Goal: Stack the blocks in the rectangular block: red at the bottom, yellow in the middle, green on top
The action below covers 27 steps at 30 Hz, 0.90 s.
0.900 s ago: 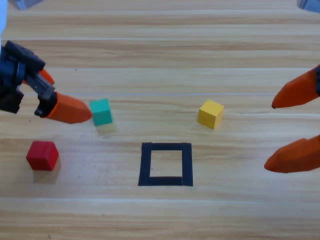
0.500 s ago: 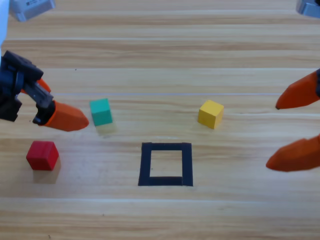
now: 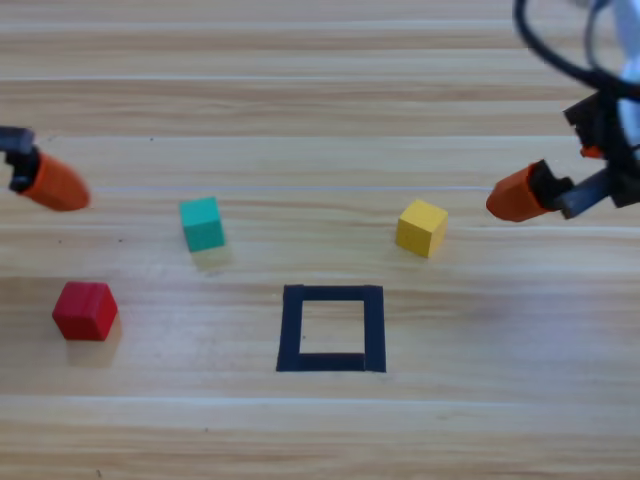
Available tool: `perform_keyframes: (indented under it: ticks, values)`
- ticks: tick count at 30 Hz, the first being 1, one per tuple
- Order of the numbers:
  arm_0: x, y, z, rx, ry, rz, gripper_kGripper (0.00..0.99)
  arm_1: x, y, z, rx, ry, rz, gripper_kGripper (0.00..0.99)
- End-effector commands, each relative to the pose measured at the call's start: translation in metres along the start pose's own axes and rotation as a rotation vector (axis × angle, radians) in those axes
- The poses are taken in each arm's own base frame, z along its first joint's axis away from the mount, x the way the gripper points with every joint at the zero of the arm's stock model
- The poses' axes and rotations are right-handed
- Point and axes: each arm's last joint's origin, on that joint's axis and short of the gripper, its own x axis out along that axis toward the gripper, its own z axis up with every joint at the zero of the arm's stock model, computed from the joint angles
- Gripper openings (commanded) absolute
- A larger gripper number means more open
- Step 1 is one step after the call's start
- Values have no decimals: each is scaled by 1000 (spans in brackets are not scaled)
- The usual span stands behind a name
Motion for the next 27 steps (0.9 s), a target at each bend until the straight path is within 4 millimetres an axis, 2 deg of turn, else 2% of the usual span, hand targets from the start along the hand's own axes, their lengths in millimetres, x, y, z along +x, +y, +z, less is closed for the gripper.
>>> perform_keyframes:
  ticks: [1,6,10,13,20,27]
  values:
    - [50,28,15,-119,157,154,988,26,1,4,75,29,-112,988]
    - [79,24,23,-107,247,178,983,39,3,5,180,73,-120,988]
    - [110,20,30,-121,322,197,980,67,-3,15,430,179,-145,988]
    - [125,15,29,-119,358,196,979,88,0,21,566,218,-145,990]
    - [139,9,25,-117,387,180,974,180,-2,44,795,378,-78,989]
    - [146,3,17,-108,402,171,973,206,-3,64,894,343,-90,990]
